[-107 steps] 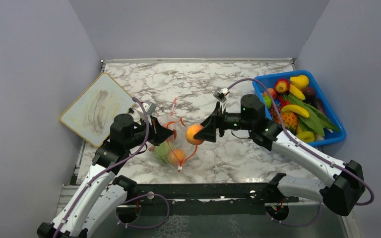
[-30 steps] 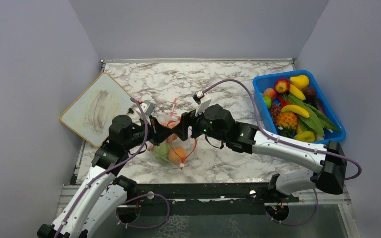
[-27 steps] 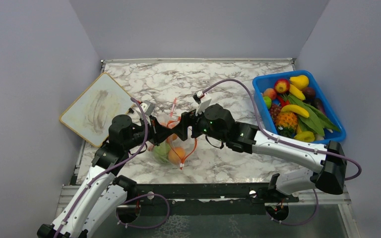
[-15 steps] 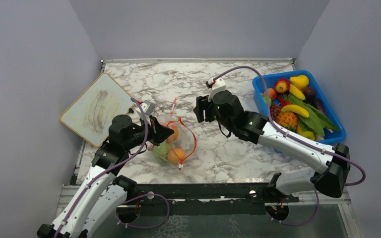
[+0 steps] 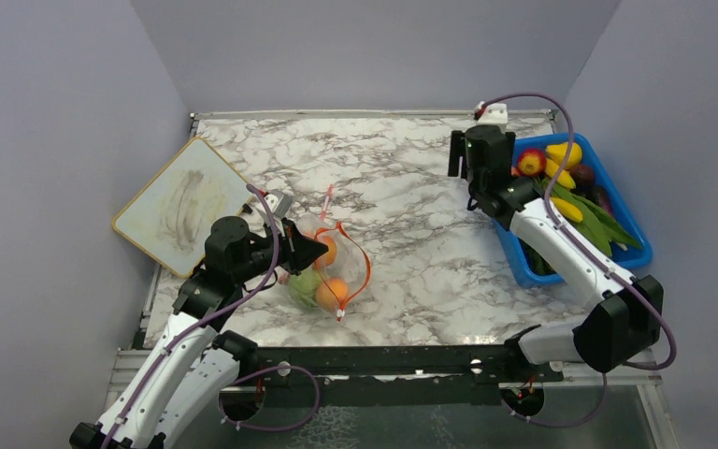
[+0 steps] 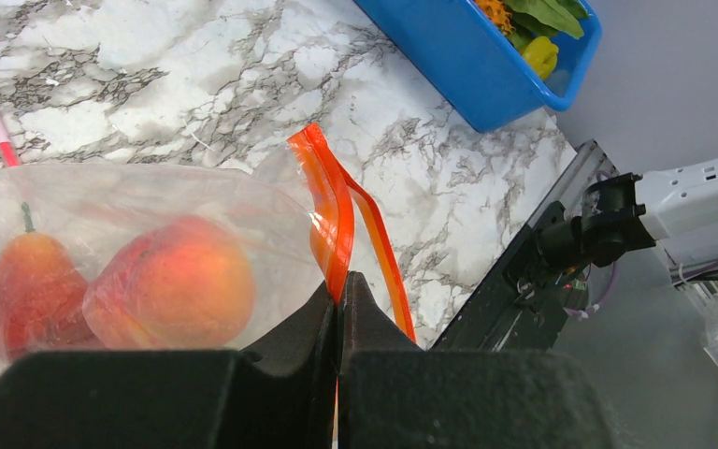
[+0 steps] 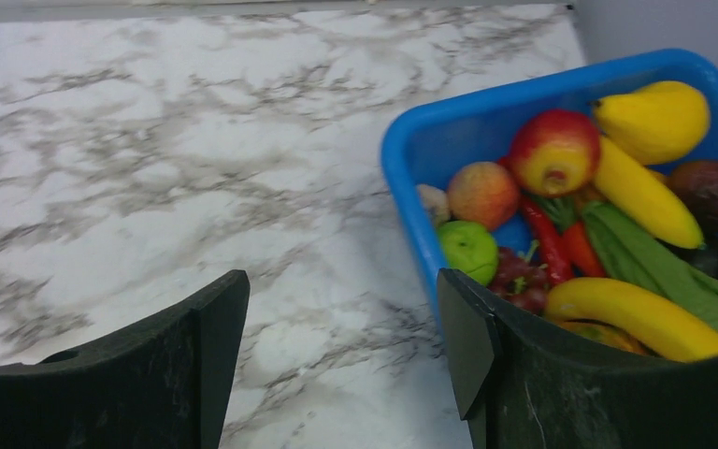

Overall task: Place the food in the zip-top bag and seal the zipper
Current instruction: Pick up the fake fruit from the bin.

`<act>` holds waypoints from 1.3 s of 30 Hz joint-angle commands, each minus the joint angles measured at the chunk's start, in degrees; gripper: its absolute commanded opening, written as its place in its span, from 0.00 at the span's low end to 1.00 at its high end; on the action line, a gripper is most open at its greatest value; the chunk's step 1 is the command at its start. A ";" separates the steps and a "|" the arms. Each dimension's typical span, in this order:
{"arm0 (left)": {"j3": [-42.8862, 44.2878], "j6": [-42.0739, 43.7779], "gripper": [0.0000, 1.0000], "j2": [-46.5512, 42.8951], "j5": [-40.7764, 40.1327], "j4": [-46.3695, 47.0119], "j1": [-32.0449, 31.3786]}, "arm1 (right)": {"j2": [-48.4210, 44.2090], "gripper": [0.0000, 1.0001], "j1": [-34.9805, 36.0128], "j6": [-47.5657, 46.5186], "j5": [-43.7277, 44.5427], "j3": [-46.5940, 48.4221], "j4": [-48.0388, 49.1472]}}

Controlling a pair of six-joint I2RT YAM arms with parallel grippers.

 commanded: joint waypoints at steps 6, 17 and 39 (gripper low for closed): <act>-0.30 0.37 0.00 -0.33 1.44 0.52 -0.21 | 11.19 0.86 -18.91 -4.01 0.53 3.59 3.11; -0.30 0.45 0.00 -0.67 1.13 0.35 -0.25 | 25.25 0.87 -29.78 -4.57 -6.44 10.78 3.58; -0.26 0.52 0.00 -0.91 0.78 0.14 -0.29 | 36.40 0.83 -33.06 -9.37 -11.02 16.96 5.39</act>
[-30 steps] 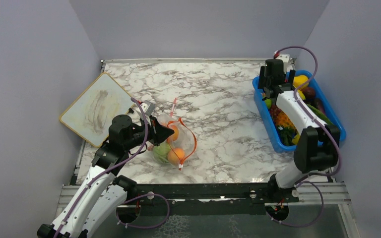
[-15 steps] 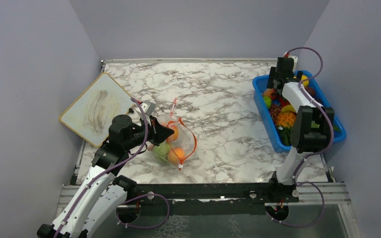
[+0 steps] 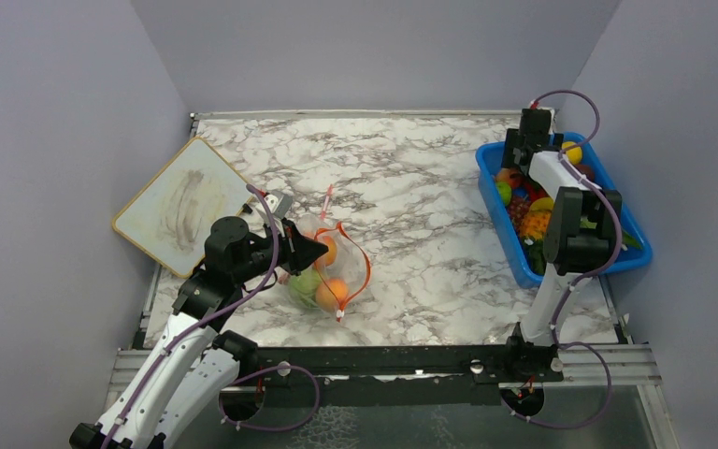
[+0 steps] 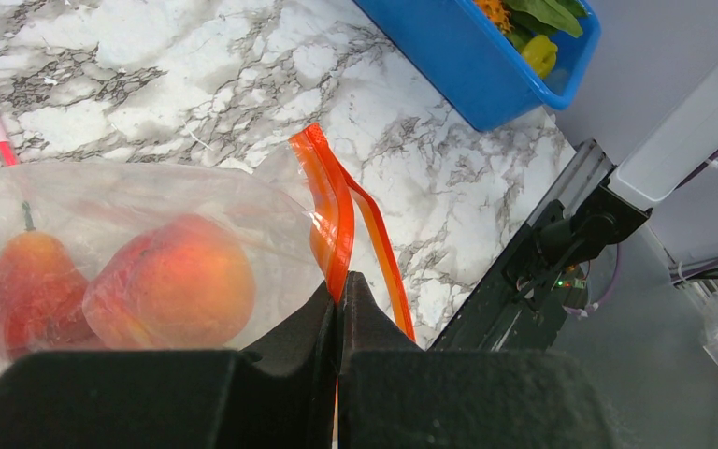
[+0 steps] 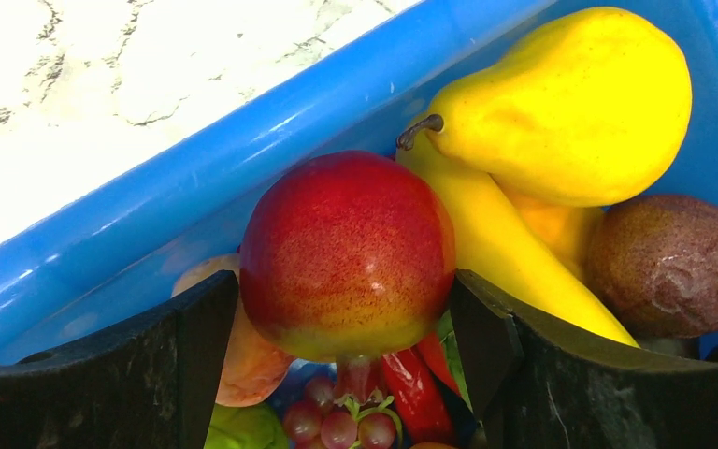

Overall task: Place the food in the zip-top bag and seal the zipper
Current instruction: Pick up the fake fruit from the bin, then place the fake fruit in the zipper food storage bag.

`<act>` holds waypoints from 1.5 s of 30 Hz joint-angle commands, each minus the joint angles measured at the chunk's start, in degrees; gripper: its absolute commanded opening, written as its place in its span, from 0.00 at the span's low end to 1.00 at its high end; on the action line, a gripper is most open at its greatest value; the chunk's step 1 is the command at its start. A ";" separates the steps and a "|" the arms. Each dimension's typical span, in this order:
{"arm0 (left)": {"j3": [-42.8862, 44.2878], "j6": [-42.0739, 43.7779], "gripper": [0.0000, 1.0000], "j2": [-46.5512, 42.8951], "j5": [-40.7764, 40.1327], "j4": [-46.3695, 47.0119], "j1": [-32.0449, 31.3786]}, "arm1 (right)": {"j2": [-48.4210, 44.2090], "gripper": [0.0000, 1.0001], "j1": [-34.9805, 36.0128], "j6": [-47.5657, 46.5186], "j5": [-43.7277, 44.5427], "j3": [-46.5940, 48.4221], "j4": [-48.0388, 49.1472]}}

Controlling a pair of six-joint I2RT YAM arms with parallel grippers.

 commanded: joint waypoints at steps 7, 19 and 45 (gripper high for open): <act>-0.24 0.50 0.00 -0.62 0.71 0.34 -0.18 | 0.48 0.67 -0.39 -1.48 -0.67 1.36 1.75; -0.23 0.42 0.00 -0.87 0.71 0.34 -0.22 | -6.95 0.53 -0.30 3.87 -3.16 -3.83 0.06; -0.23 0.28 0.00 -0.57 0.07 0.35 -0.17 | -29.76 0.47 16.00 8.58 -9.78 -8.75 -12.90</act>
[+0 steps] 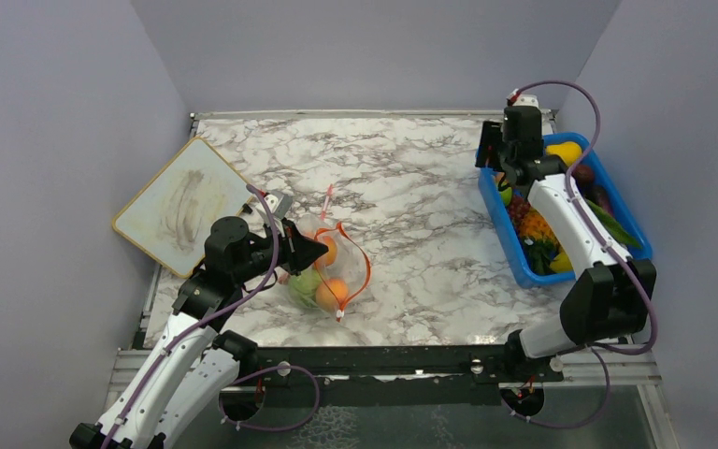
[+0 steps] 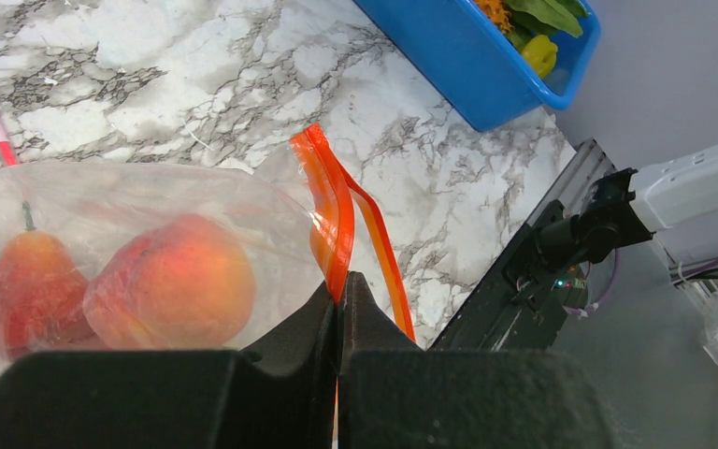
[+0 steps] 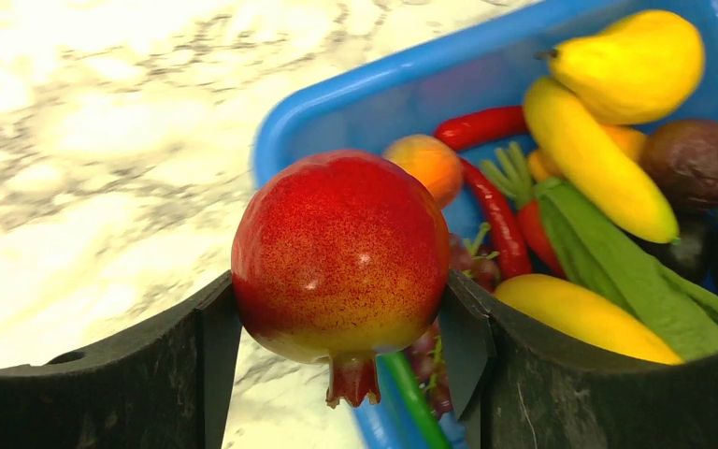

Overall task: Place the food in the zip-top bag and seal the zipper
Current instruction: Place the fake fruit in the zipper food storage bag.

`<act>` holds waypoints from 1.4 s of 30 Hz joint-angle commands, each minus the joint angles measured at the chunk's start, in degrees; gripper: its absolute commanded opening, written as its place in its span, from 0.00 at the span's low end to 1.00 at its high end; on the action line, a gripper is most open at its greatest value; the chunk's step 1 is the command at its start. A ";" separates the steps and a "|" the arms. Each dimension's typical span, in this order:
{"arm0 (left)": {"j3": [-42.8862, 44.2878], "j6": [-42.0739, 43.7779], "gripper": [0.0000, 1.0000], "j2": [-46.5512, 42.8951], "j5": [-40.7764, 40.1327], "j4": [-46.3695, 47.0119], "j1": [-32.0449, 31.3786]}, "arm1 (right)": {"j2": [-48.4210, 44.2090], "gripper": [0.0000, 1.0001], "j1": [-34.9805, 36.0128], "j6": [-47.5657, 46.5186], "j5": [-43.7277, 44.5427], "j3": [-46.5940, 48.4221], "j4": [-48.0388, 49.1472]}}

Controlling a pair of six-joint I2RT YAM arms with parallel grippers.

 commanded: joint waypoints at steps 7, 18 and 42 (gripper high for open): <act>-0.21 0.17 0.00 -0.61 -0.83 0.06 -0.25 | -10.89 0.46 10.68 1.35 -15.94 -5.23 2.00; -0.05 -0.13 0.00 -0.29 -2.46 -0.42 -0.21 | -22.14 0.46 15.20 4.88 -51.94 -16.02 11.18; 2.65 -6.50 0.00 -0.40 0.93 0.86 -0.29 | -19.45 0.45 44.28 15.84 -44.94 -23.97 27.43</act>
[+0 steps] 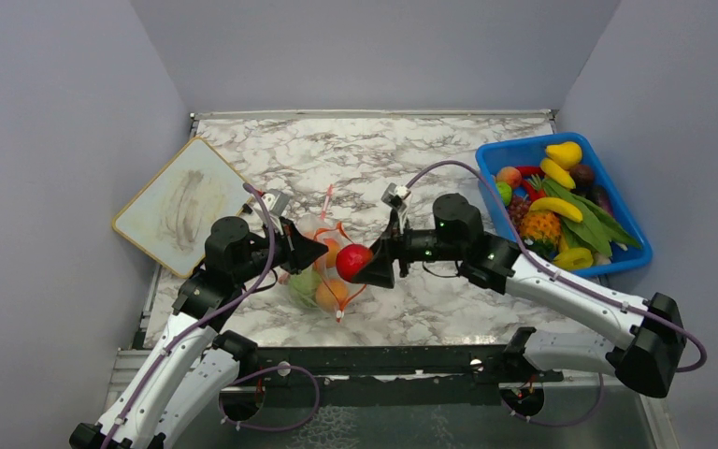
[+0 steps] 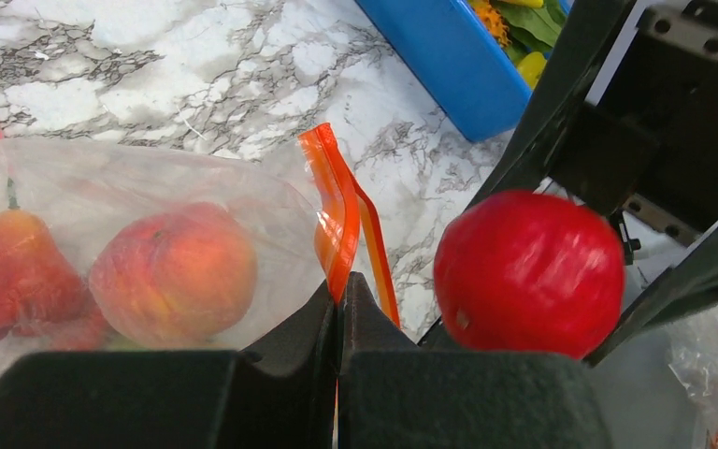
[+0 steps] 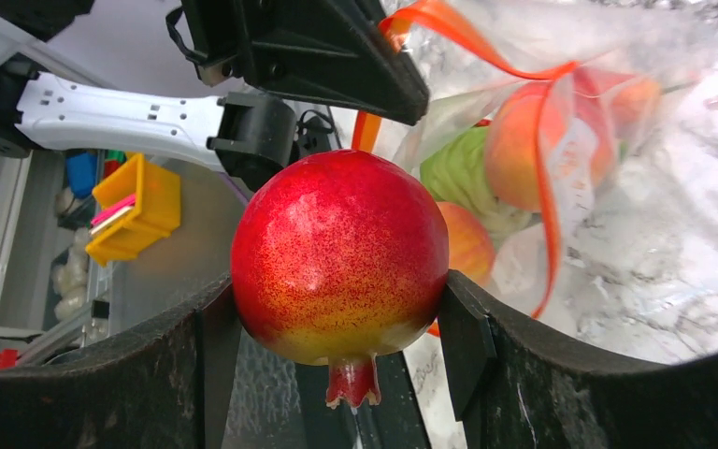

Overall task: Place the food in the zip-top bag and seal the zipper
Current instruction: Place the fake fruit in the zipper food storage bag.

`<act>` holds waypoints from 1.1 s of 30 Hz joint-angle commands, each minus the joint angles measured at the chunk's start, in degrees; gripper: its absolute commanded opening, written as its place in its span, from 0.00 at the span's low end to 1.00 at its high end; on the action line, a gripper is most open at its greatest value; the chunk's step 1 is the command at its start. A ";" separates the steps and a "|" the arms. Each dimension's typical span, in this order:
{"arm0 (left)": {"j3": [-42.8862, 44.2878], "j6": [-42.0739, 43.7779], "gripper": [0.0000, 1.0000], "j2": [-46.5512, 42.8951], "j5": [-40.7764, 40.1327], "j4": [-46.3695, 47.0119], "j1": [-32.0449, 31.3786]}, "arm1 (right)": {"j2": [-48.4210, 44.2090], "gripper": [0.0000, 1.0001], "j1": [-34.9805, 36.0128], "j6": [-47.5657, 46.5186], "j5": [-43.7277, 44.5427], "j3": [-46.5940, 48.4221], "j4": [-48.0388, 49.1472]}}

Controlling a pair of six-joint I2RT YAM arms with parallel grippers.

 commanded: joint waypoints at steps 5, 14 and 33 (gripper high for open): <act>3.21 -3.84 0.00 -0.70 4.25 1.28 -0.26 | 6.19 0.45 6.71 -0.91 12.11 3.03 4.40; 4.86 -7.12 0.00 -1.68 6.23 1.23 -0.27 | 11.09 0.46 9.68 -1.22 22.87 5.62 2.40; 4.68 -7.65 0.00 -1.83 6.01 1.32 -0.19 | 15.35 0.74 13.28 -1.11 26.00 8.58 0.77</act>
